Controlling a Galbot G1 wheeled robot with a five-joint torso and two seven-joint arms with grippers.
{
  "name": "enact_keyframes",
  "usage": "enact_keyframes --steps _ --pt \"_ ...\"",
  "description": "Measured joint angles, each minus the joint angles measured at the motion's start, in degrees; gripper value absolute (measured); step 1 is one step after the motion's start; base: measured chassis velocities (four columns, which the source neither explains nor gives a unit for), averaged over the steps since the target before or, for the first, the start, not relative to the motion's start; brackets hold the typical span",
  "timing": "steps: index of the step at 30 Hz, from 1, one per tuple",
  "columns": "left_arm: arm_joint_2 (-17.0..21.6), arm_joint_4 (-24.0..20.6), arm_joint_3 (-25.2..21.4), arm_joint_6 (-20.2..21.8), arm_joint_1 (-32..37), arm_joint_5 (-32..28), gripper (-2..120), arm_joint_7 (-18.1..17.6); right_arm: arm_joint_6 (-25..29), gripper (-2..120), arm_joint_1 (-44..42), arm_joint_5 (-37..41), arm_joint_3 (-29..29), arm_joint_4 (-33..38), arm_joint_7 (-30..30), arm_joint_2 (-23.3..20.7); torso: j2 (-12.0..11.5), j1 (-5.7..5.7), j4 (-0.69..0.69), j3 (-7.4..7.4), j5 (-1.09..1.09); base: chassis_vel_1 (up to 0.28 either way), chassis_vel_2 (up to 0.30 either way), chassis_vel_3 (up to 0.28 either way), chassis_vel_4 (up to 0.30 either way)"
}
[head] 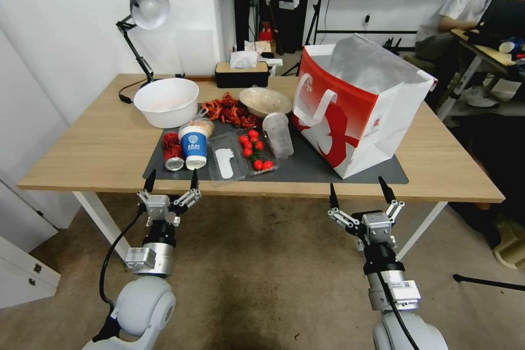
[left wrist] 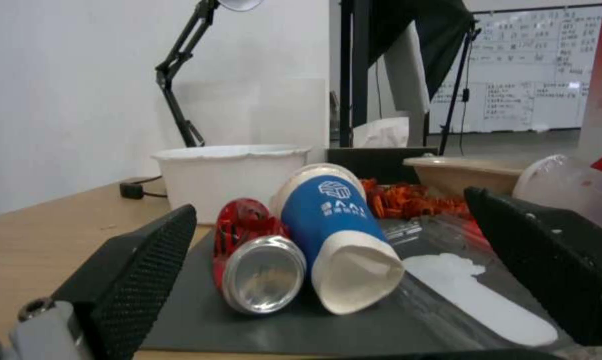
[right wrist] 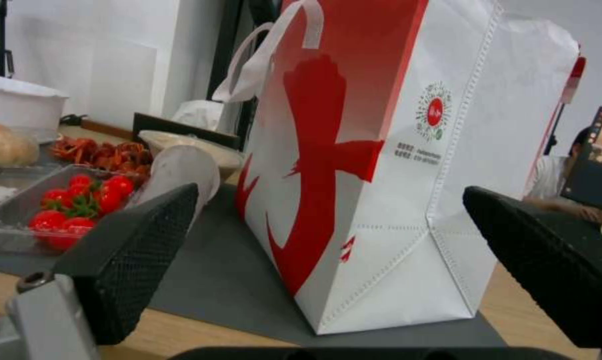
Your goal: Pick up the food delivery bag from the floor and place it on the table.
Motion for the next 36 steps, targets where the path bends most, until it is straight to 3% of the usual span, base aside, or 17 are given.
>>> enact_keyframes --steps 36 --pt "-0.69 4.57 -1.07 -2.69 -1.00 4.45 100 -0.06 -1.05 100 2.20 0.33 -0.84 -1.53 -0.78 0.02 0.00 0.00 0.00 0.00 -0.01 0.000 0.000 0.000 0.000"
